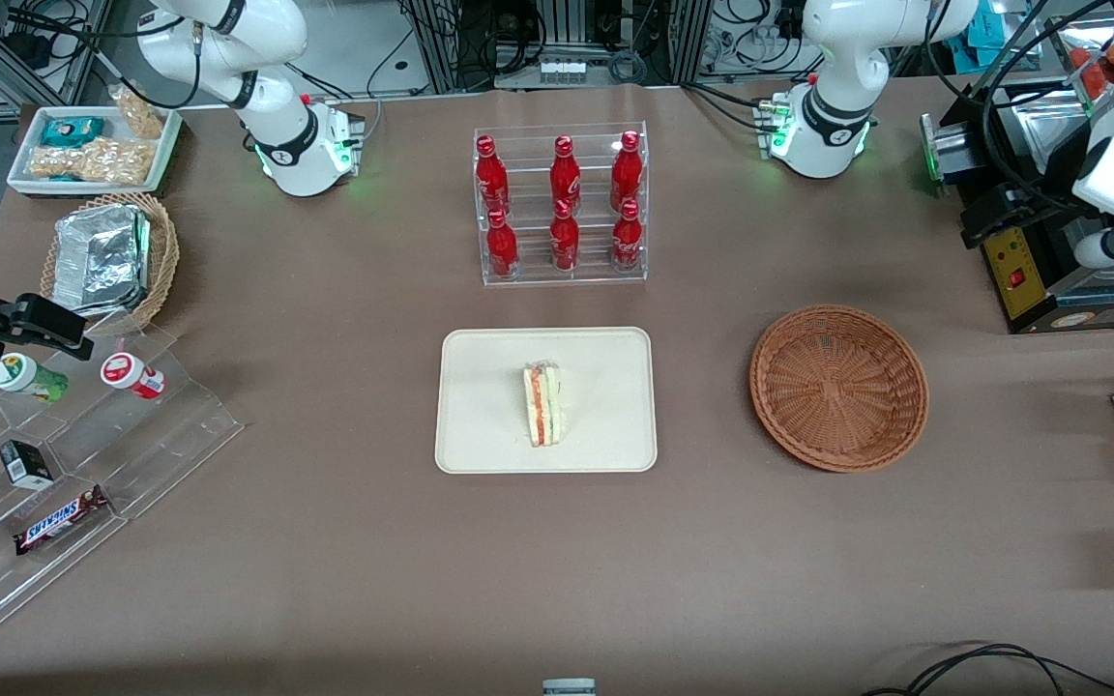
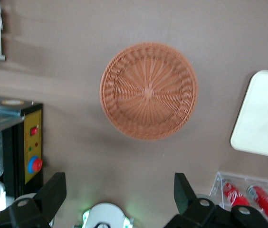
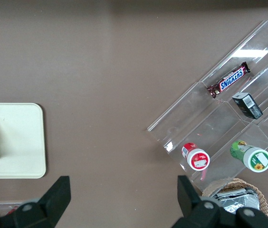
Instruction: Place sandwich from basket to tray
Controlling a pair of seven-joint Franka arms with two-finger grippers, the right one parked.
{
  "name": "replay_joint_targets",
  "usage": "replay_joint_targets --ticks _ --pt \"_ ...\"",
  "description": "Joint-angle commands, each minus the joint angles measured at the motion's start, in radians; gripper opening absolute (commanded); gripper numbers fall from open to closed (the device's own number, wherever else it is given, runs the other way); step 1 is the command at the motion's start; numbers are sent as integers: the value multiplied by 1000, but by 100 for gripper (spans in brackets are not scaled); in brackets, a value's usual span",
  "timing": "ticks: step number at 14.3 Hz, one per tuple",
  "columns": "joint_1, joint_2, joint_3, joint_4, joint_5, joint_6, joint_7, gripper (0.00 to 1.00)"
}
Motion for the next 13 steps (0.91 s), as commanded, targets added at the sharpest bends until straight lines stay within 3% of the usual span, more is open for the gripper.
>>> replay_joint_targets --ticks 1,13 --pt "-15 17 8 13 11 72 24 100" --pt "-22 23 8 14 6 64 7 100"
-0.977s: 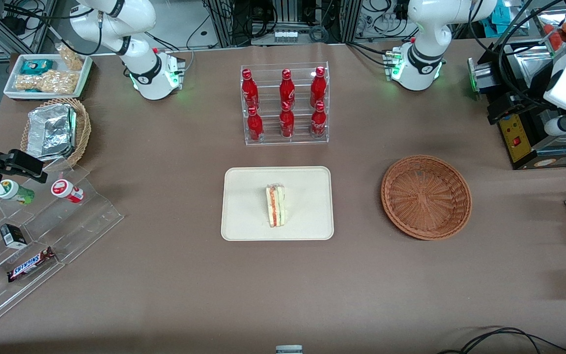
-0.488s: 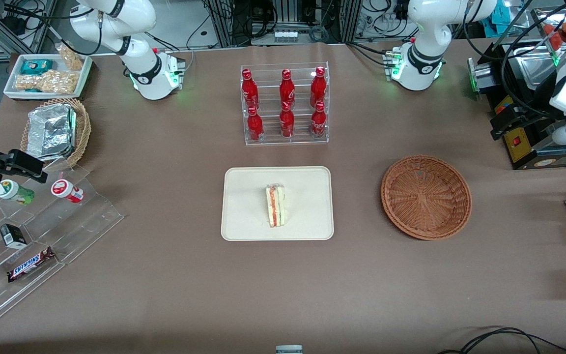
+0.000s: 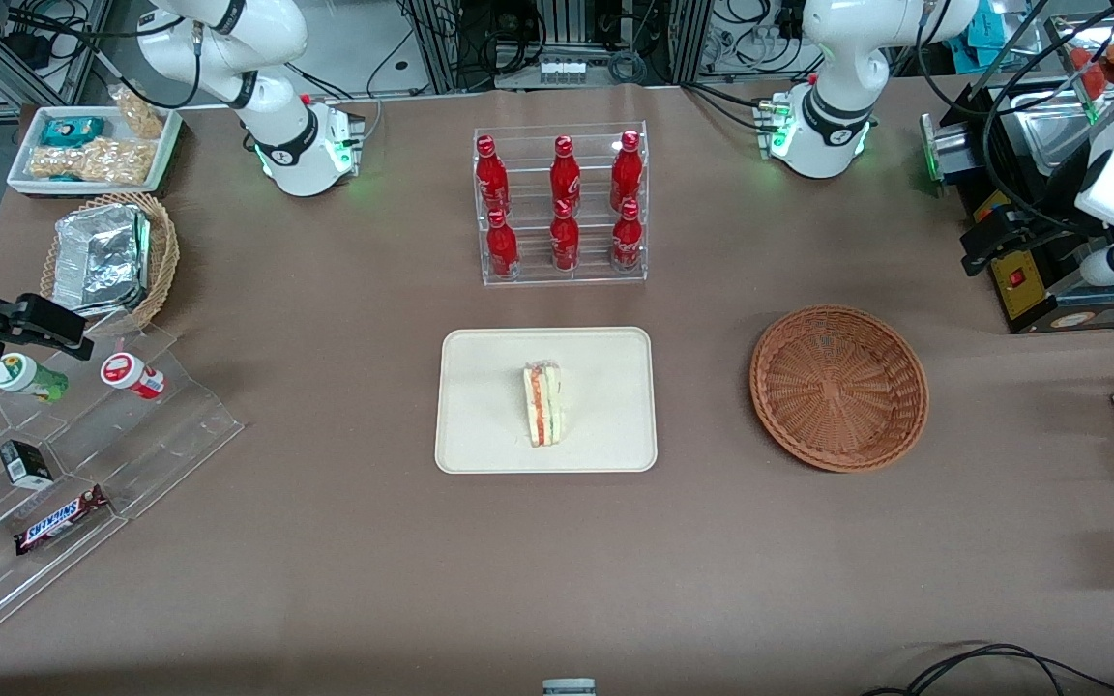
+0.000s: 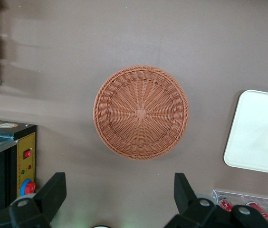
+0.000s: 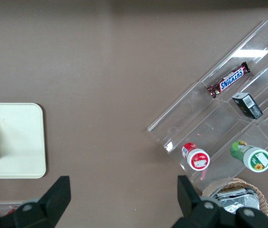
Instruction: Place sandwich from basket to tray
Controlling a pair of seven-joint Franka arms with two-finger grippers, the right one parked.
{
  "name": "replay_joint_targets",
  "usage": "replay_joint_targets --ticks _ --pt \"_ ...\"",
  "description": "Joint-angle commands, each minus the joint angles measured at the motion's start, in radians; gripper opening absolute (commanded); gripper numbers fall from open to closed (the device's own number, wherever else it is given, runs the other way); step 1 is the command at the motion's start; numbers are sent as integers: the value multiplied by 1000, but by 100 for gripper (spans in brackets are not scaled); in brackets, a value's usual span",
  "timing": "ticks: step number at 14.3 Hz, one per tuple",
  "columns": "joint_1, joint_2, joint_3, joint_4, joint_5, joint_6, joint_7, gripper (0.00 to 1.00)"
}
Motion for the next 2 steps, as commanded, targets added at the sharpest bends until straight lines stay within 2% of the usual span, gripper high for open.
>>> replay_joint_targets --ticks 1,2 --pt "-14 7 8 14 6 -16 -3 100" --pt "-14 7 8 14 7 -16 -2 100"
